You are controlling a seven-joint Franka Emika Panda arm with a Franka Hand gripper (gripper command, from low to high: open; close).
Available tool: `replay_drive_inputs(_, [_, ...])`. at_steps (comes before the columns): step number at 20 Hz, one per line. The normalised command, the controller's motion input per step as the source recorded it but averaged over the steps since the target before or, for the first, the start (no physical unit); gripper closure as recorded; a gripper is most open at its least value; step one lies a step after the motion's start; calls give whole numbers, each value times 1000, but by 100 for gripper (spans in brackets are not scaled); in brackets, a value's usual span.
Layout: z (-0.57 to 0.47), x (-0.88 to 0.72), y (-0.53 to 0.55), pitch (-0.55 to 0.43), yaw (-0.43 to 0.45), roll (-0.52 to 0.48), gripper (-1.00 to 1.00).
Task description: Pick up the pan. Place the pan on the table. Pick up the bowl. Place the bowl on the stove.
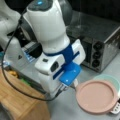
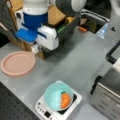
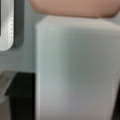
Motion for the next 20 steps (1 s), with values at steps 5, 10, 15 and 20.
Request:
replay_drive_inputs(5, [145, 463, -8, 221, 61, 132, 100])
replay_drive_inputs(10, [48, 476, -116, 255, 45, 120, 100])
replay_drive_inputs(15, [70, 438, -203, 206, 55, 132, 100])
replay_drive_inputs(20, [90, 354, -261, 145, 73, 132, 100])
